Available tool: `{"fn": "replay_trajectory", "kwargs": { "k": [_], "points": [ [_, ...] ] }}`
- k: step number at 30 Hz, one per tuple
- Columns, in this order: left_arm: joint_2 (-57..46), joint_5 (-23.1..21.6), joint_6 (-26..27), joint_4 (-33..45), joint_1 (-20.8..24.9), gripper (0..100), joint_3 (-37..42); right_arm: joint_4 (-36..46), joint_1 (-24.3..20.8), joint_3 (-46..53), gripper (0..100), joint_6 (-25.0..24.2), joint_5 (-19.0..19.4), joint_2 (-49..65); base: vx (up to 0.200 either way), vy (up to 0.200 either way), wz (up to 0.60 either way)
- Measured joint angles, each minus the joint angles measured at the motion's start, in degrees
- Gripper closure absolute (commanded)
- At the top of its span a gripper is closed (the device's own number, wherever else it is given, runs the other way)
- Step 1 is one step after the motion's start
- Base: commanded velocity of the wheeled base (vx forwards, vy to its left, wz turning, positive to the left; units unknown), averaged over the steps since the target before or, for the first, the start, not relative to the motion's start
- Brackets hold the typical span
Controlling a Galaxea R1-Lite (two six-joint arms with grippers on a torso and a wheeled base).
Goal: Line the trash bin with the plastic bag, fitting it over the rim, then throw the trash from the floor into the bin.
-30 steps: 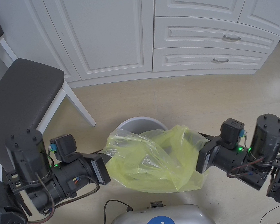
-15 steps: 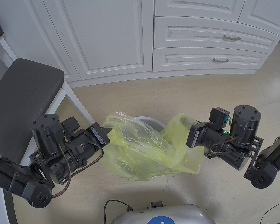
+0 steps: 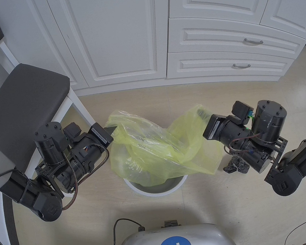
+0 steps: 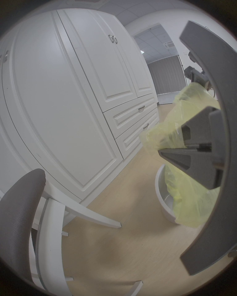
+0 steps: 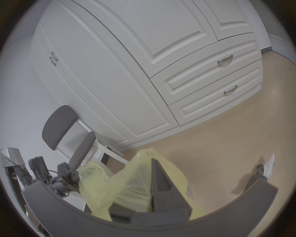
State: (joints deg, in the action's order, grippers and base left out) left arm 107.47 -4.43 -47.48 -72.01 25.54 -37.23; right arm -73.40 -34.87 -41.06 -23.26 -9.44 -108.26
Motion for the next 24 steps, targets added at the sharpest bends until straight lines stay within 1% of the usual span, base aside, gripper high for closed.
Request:
{"fn": "replay_trajectory", "kwargs": {
  "k": [4,6,11,14,18,24],
  "points": [
    [0.22,0.05,-0.28,-0.39,0.06,100,0.07,0.24,-0.83,1.45,100,0.33,0.18,3.36,0.0,0.0,0.0],
    [0.3,0.0,-0.35,-0.49,0.17,100,0.13,0.38,-2.07,2.43,100,0.71,0.24,4.83,0.0,0.0,0.0],
    [1.76,-0.04,-1.15,-0.63,0.28,100,0.29,0.4,-3.78,4.21,100,1.69,0.3,6.3,0.0,0.0,0.0],
    [3.89,-0.17,-1.56,-1.72,-0.44,100,0.18,-0.04,-4.02,4.43,100,1.73,0.4,5.05,0.0,0.0,0.0],
    [7.11,-0.41,-1.76,-4.95,-2.83,100,0.11,-1.21,-4.18,3.91,100,1.4,0.44,1.29,0.0,0.0,0.0],
    [9.4,-1.12,-0.26,-6.55,-5.91,100,0.74,-5.34,-3.61,2.08,100,-0.77,0.82,-4.22,0.0,0.0,0.0]
  ]
}}
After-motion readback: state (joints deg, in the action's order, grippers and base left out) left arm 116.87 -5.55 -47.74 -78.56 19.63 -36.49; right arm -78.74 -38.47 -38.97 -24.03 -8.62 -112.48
